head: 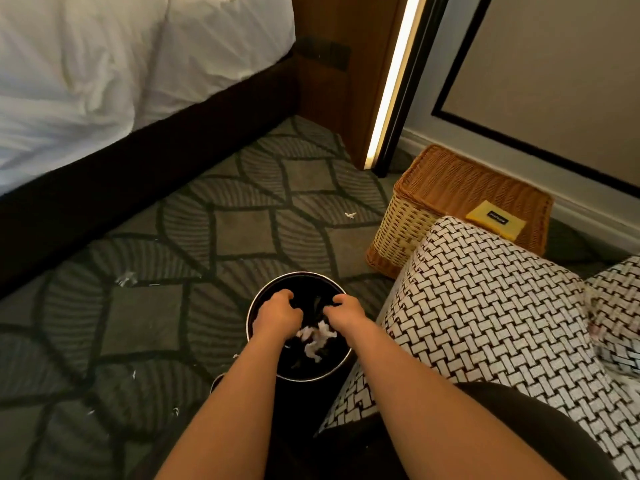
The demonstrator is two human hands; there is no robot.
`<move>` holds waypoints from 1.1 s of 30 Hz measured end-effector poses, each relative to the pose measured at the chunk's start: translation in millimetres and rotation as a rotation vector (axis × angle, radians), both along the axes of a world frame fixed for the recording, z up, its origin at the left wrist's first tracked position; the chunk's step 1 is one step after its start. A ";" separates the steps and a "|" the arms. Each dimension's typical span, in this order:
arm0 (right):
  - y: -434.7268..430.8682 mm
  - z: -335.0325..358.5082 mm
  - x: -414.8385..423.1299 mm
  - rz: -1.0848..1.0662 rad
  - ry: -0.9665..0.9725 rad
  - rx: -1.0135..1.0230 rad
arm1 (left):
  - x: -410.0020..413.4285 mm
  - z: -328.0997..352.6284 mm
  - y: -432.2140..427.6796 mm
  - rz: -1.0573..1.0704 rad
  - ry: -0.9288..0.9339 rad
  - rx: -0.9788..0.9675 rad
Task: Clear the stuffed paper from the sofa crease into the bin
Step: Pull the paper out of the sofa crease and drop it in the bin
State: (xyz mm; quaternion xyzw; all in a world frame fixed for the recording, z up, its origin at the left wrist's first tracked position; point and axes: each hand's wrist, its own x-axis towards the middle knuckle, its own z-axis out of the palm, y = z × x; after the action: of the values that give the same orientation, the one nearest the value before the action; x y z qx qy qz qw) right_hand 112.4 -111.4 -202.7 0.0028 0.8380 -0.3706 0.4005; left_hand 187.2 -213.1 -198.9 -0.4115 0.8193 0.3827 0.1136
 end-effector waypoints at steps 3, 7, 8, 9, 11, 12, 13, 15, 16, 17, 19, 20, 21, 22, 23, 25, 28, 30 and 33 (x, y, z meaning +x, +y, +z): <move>2.7 14.8 -3.7 0.087 0.093 0.028 | 1.0 5.7 4.8 -0.015 0.019 0.000; 10.5 43.9 -7.4 0.156 0.177 -0.011 | 5.1 30.2 21.8 -0.052 0.141 0.029; 14.2 51.1 -8.1 0.169 0.186 -0.020 | 7.2 38.2 27.3 -0.070 0.179 0.024; 19.1 59.2 -8.8 0.182 0.194 -0.032 | 10.2 46.6 33.5 -0.086 0.221 0.017; 30.2 74.7 -11.2 0.213 0.235 -0.043 | 16.3 62.8 46.8 -0.123 0.299 0.017; 36.4 84.5 -10.9 0.236 0.261 -0.044 | 19.5 71.1 53.7 -0.146 0.324 0.024; 43.9 95.9 -9.7 0.263 0.289 -0.046 | 22.7 80.3 60.7 -0.170 0.345 0.033; 59.2 115.8 -8.1 0.318 0.331 -0.054 | 27.9 97.2 72.7 -0.214 0.388 0.037; 68.2 127.1 -6.7 0.334 0.342 -0.062 | 30.2 107.0 78.7 -0.231 0.411 0.037; 77.0 137.3 -5.1 0.340 0.344 -0.080 | 31.8 116.7 84.0 -0.245 0.430 0.037; 98.1 156.3 -1.5 0.318 0.325 -0.122 | 33.3 137.7 96.4 -0.300 0.467 0.016; 110.3 164.0 0.2 0.314 0.335 -0.133 | 33.7 148.8 103.7 -0.339 0.486 0.004; 121.9 169.8 1.5 0.310 0.361 -0.137 | 33.9 159.1 110.4 -0.378 0.504 -0.008; 140.0 177.7 3.5 0.291 0.397 -0.147 | 33.2 171.7 122.1 -0.420 0.522 -0.010; 150.5 180.6 5.6 0.276 0.412 -0.160 | 33.1 180.0 127.3 -0.443 0.534 -0.001; 178.7 187.3 11.5 0.222 0.429 -0.191 | 31.0 194.9 142.7 -0.492 0.557 0.037; 232.7 190.4 23.9 0.121 0.461 -0.259 | 24.0 209.1 177.6 -0.603 0.553 0.089; 270.5 185.6 30.3 0.065 0.488 -0.261 | 17.8 212.9 204.6 -0.670 0.523 0.106; 322.9 167.8 34.6 -0.048 0.489 -0.198 | 9.3 217.8 242.8 -0.787 0.485 0.121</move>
State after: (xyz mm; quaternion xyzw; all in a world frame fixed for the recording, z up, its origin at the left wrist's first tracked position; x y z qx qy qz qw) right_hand 147.0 211.5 -34.8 -0.1061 0.8692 -0.4499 0.1753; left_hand 196.5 29.7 18.9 0.0391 0.8923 0.4426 0.0791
